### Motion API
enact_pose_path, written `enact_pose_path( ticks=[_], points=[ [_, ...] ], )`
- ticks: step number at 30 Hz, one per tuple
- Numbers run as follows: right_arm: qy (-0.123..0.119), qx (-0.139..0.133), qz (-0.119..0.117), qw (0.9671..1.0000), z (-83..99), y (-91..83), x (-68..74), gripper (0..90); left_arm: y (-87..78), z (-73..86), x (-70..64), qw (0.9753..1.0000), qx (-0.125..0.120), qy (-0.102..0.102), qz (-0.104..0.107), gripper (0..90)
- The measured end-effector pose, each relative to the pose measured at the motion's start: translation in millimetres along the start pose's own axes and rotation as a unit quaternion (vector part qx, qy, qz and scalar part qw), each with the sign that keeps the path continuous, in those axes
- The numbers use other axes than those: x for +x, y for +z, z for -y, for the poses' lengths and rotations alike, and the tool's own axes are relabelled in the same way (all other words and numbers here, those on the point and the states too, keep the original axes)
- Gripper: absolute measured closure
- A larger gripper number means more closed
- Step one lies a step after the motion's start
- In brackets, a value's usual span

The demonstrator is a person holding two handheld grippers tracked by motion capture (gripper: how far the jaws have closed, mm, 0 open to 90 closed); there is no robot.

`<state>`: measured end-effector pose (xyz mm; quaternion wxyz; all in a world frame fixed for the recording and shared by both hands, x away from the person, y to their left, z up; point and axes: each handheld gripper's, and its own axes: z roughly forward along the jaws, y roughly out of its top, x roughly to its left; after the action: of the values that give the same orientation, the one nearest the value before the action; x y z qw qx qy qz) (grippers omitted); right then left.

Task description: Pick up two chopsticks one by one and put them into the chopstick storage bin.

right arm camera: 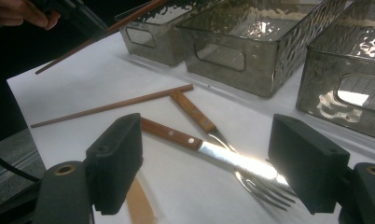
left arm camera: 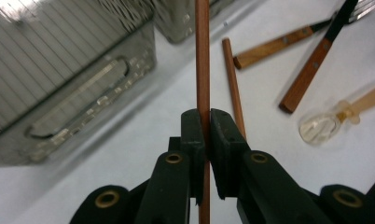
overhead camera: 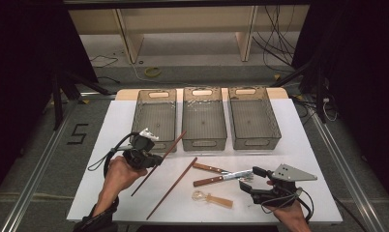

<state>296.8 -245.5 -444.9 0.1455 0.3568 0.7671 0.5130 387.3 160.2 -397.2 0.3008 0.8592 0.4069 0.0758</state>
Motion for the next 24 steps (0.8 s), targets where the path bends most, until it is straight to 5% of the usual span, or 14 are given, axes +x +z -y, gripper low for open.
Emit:
enact_pose_path(
  ticks=[10, 15, 24],
  points=[
    [0.002, 0.000, -0.001, 1.0000, 0.0, -0.3, -0.2, 27.1, -14.6, -21.3, 26.5, 0.9969, -0.073, -0.031, 0.000, 84.1],
    [0.002, -0.001, -0.002, 1.0000, 0.0, -0.5, -0.3, 27.0, -17.7, -28.3, 36.1, 0.9963, -0.078, -0.034, -0.006, 84.1],
    [0.002, -0.001, -0.003, 1.0000, 0.1, -0.3, -1.0, 27.1, -31.6, -46.7, 62.0, 0.9903, -0.125, -0.058, -0.017, 84.1]
  ],
)
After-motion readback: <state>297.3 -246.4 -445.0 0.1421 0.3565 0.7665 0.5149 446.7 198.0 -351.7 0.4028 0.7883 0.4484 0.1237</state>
